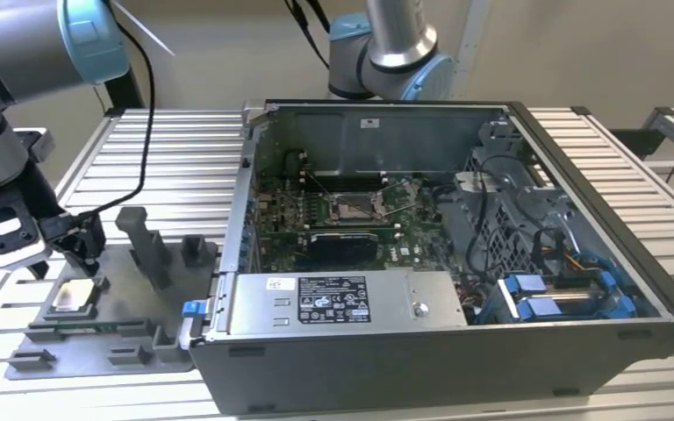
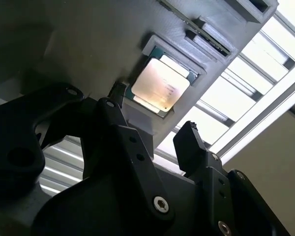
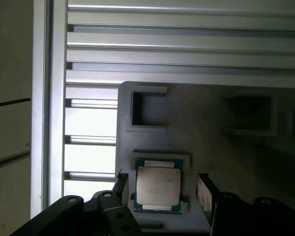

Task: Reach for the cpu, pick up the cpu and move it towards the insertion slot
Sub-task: 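Pick up the cpu and move it towards the insertion slot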

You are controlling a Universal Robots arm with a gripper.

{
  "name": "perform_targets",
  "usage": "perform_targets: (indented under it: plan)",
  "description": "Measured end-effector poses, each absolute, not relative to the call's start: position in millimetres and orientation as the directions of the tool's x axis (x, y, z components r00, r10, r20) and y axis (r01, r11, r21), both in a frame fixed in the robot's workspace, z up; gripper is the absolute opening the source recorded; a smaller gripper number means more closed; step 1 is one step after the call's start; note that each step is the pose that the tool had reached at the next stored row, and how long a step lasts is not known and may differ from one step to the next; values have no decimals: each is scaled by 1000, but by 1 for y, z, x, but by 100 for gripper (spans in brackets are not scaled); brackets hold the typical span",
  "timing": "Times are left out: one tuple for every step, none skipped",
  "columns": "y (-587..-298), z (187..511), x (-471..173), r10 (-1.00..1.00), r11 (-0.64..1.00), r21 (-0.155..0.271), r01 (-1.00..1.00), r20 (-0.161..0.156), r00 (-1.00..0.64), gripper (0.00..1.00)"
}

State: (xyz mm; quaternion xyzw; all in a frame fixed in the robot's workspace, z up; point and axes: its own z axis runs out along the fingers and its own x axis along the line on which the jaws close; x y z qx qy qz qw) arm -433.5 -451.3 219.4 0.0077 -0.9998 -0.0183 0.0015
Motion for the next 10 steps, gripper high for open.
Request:
perform_targets:
  plan:
    - [-451,219,-434,-15,999,37,-15,3,-1000,100]
    - [-451,218,-434,-15,999,37,-15,3,-1000,100]
    - [-451,218,-434,-15,999,37,-15,3,-1000,100]
    - [-451,217,-434,-15,999,37,-15,3,-1000,100]
    - [-451,216,-434,-15,999,37,-15,3,-1000,100]
    - [-451,216,-434,-16,999,37,-15,3,-1000,100]
    - [-451,215,-434,-16,999,37,-15,3,-1000,100]
    - [-451,214,-434,-15,999,37,-15,3,-1000,100]
    - [-451,213,-434,-15,999,37,-15,3,-1000,100]
    - [-452,212,-434,-15,999,37,-15,3,-1000,100]
